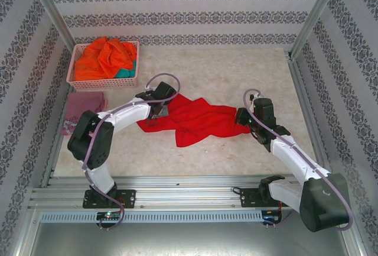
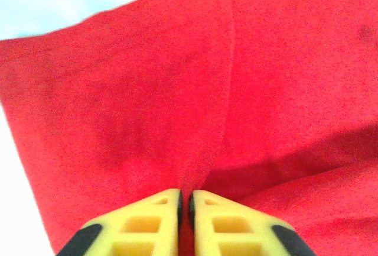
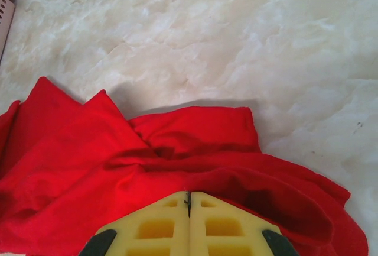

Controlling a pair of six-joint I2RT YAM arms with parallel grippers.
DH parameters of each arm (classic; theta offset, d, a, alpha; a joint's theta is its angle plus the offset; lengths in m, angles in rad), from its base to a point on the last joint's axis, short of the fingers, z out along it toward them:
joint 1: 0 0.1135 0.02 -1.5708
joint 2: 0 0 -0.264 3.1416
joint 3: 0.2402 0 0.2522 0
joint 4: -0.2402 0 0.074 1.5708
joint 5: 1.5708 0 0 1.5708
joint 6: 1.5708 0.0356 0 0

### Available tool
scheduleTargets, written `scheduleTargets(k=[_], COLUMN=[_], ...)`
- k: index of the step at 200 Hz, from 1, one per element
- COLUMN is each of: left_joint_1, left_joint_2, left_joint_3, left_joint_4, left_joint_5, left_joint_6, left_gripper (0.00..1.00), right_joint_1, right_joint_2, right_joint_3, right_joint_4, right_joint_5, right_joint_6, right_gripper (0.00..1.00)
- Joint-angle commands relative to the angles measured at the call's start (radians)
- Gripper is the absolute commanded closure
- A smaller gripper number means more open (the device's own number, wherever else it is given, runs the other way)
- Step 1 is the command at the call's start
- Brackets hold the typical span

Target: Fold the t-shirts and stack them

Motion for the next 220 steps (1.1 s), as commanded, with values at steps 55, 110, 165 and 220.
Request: scheduleTargets(k=[55,110,165,220], left_joint_1=[0.021,0.012,0.06,0.303], left_joint_2=[-0.255,-0.591,-0.736,-0.643], left_joint_3=[-0.298,-0.619,-0.628,-0.605], left_joint_4=[-0.079,-0.103,-0.164,0.048], left_joint_5=[-0.065,0.013,-0.072,0.206], left_joint_6=[-0.211,-0.525,-0.521,-0.417], left_gripper=[0.97,0.93,0.31,0.41], right_joint_1=[-0.001,-0.001,0.009,0.014], right_joint_2=[0.09,0.172,0.226,0.219], right_joint_3=[0.078,0.094,0.129,0.123], right_joint_4=[0.039,0.081,0.103,0.11], right_joint_5=[0.017,0.0,-0.026,-0.029], right_joint_6=[-0.004,0.016,0.016,0.02], right_gripper=[1.0,1.0,1.0,1.0])
